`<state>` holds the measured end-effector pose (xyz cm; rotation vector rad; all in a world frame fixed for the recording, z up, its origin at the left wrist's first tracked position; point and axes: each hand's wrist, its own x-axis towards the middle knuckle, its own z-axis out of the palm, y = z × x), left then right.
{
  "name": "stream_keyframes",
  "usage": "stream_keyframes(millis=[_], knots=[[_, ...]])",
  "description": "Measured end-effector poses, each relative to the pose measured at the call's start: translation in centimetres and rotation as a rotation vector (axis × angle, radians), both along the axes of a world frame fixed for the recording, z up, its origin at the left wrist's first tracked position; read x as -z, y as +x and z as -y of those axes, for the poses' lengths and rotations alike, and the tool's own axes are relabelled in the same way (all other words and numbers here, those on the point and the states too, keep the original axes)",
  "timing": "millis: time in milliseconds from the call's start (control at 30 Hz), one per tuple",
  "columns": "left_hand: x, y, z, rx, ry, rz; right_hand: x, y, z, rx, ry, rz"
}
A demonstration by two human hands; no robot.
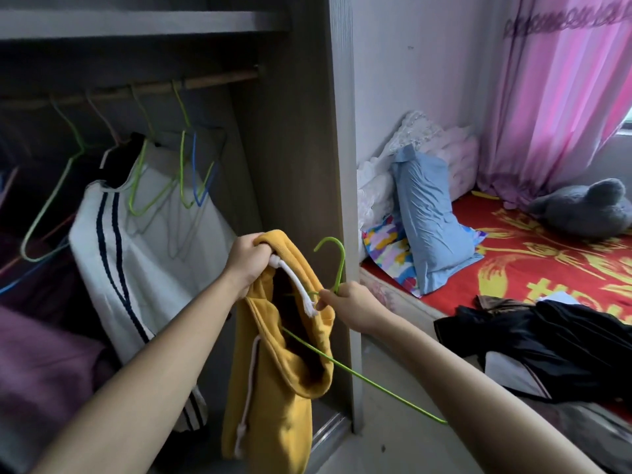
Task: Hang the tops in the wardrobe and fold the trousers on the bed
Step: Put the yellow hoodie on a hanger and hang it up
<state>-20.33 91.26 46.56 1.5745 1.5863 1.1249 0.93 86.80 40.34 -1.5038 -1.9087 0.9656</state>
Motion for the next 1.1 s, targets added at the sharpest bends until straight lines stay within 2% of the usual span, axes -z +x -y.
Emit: stream_keyframes(millis=[100, 200, 267, 300, 400, 467, 567, 600, 633, 733, 800, 867, 933, 1033, 1100], knots=[[-0.4, -0.2, 0.3, 0.040, 0.020, -0.011, -0.8, -0.4, -0.4, 0.090, 0.100, -0.004], [-1.0, -0.9, 0.4, -0.010, 0.123, -0.195, -1.1, -0.7, -0.1, 0.202, 0.196, -0.146], [-1.5, -1.1, 0.4, -0.044, 0.180, -0.274, -0.3, -1.4, 0.5, 0.159, 0.129, -0.225], [-1.7, -1.1, 0.4, -0.035, 0.187, -0.267, 0.2, -1.8, 0.8, 0.119, 0.042, -0.201], [-1.8, -0.6, 0.6, 0.041, 0.119, -0.143, 0.6, -2.4, 0.6, 0.064, -0.189, -0.114], [-1.2, -0.5, 1.1, 0.060, 0.063, -0.038, -0.1, -2.2, -0.3, 0.154, -0.127, -0.273], [-0.8, -0.8, 1.6, 0.124, -0.019, 0.048, -0.6, -2.6, -0.8, 0.312, 0.060, -0.660], [-1.0, -0.9, 1.7, 0.174, -0.043, 0.075, -0.4, -2.9, -0.7, 0.347, 0.079, -0.713], [-1.4, -0.9, 1.8, 0.229, -0.057, 0.101, 0.0, -3.2, -0.7, 0.358, 0.080, -0.686], [-2.6, -0.9, 1.8, 0.283, -0.044, 0.142, 0.7, -2.7, -1.2, 0.264, -0.006, -0.340], [-2.8, -0.8, 1.7, 0.243, -0.034, 0.119, -0.5, -2.0, -1.8, 0.208, -0.020, -0.239], [-2.2, -0.7, 1.2, 0.184, -0.022, 0.143, -2.0, -1.6, -2.0, 0.140, 0.054, -0.176], [-1.4, -0.6, 0.3, 0.125, 0.012, 0.167, -2.9, -1.4, -1.6, 0.005, 0.099, -0.035], [-1.1, -0.7, -0.7, -0.015, 0.109, 0.061, -3.5, -0.7, -0.4, -0.139, 0.097, 0.167], [-1.0, -1.1, -1.2, -0.116, 0.138, -0.054, -4.8, 0.2, 0.2, -0.117, 0.163, 0.157]])
